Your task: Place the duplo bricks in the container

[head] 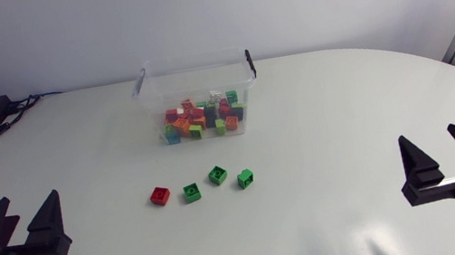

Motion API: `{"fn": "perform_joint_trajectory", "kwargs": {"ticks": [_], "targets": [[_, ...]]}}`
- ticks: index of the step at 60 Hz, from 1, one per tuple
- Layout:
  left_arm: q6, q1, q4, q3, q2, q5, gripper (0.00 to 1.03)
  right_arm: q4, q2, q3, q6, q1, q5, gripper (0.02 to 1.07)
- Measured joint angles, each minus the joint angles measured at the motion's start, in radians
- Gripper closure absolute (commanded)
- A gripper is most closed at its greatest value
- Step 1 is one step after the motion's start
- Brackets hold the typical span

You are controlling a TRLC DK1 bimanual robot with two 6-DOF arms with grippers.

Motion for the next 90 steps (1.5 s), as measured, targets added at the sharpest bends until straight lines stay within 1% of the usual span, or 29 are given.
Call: {"fn": "perform_joint_trajectory", "kwargs": {"ticks": [29, 34, 40, 46, 50, 52, 60, 66, 69, 77, 82, 90], "targets": [[0.0, 0.0, -0.006, 0.008, 0.0, 0.0, 0.04, 0.0, 0.0, 0.001, 0.0, 0.005, 0.0, 0.06], [0.0, 0.006, -0.039, 0.049, 0.002, 0.0, 0.05, -0.005, 0.001, 0.016, 0.0, 0.018, 0.0, 0.06], [0.0, -0.01, -0.058, 0.125, 0.045, 0.0, 0.05, -0.007, 0.044, 0.07, 0.0, 0.036, -0.002, 0.06], [-0.001, -0.049, -0.075, 0.248, 0.179, 0.0, 0.05, -0.006, 0.209, 0.187, 0.0, 0.053, -0.003, 0.06], [-0.008, -0.068, -0.113, 0.331, 0.299, 0.0, 0.07, -0.006, 0.304, 0.246, 0.0, 0.055, -0.003, 0.06], [-0.012, -0.079, -0.148, 0.393, 0.397, 0.0, 0.08, -0.007, 0.364, 0.283, 0.0, 0.06, -0.003, 0.06], [-0.016, -0.105, -0.303, 0.564, 0.66, 0.0, 0.08, -0.041, 0.539, 0.401, 0.0, 0.078, -0.003, 0.06], [0.002, -0.135, -0.411, 0.673, 0.848, 0.0, 0.07, -0.11, 0.664, 0.494, 0.0, 0.085, -0.008, 0.06], [0.013, -0.153, -0.439, 0.707, 0.921, 0.0, 0.07, -0.153, 0.717, 0.534, 0.0, 0.085, -0.017, 0.06], [0.094, -0.198, -0.51, 0.772, 1.081, 0.0, 0.07, -0.247, 0.816, 0.608, 0.0, 0.085, -0.052, 0.06], [0.132, -0.229, -0.575, 0.835, 1.223, 0.0, 0.07, -0.33, 0.88, 0.655, 0.0, 0.089, -0.059, 0.06], [0.14, -0.258, -0.607, 0.905, 1.404, 0.001, 0.07, -0.405, 0.963, 0.7, 0.0, 0.13, -0.068, 0.06]]}}
